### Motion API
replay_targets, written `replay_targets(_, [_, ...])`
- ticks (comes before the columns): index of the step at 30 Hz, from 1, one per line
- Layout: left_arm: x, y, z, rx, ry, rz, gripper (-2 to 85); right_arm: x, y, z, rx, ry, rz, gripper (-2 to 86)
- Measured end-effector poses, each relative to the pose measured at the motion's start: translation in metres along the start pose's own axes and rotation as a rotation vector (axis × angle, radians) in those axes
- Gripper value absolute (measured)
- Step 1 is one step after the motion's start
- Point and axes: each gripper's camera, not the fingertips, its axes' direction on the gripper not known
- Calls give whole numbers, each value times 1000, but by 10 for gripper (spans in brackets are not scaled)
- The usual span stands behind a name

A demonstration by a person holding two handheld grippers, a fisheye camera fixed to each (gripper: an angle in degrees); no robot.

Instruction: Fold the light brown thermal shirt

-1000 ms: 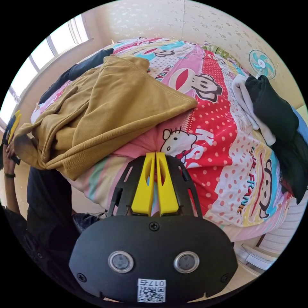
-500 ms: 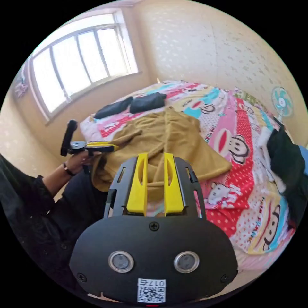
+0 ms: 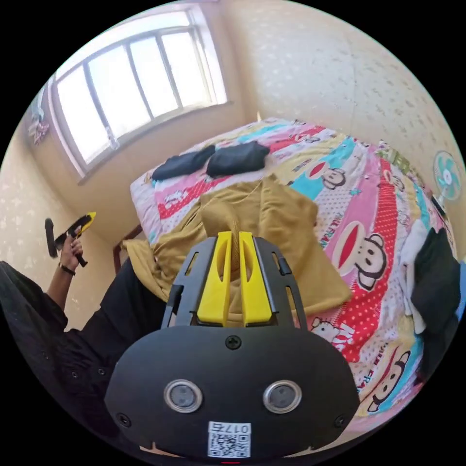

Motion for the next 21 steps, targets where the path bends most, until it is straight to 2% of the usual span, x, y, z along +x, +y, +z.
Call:
replay_targets(1, [10, 0, 3, 8, 35, 43, 109, 34, 1, -18, 59, 98, 132, 44])
replay_targets(2, [33, 1, 17, -19, 160, 140, 95, 51, 5, -25, 75, 150, 207, 45])
replay_targets(3, [58, 3, 42, -119, 322, 219, 93, 78, 16, -40, 100, 233, 336, 50])
replay_targets(4, [71, 5, 58, -192, 398, 245, 97, 91, 31, -57, 136, 248, 403, 59])
replay_targets(5, [98, 13, 92, -350, 501, 283, 118, 93, 40, -64, 156, 244, 424, 66])
replay_targets(6, [122, 27, 124, -485, 526, 324, 152, 90, 57, -75, 191, 238, 442, 78])
replay_targets(9, [165, 68, 183, -678, 422, 371, 169, 59, 90, -70, 159, 200, 384, 94])
replay_targets(11, [174, 70, 183, -625, 377, 340, 163, 38, 101, -52, 99, 153, 312, 96])
replay_targets(14, [181, 62, 169, -638, 535, 329, 74, 0, 103, -9, -6, -26, 163, 101])
replay_targets(16, [178, 58, 159, -635, 567, 340, 58, -42, 83, 25, -56, -185, 21, 111])
replay_targets(18, [160, 52, 142, -599, 625, 324, 56, -83, 56, 54, -87, -214, -112, 116])
replay_targets(21, [134, 60, 134, -570, 639, 294, 74, -154, -1, 115, -201, -121, -322, 123])
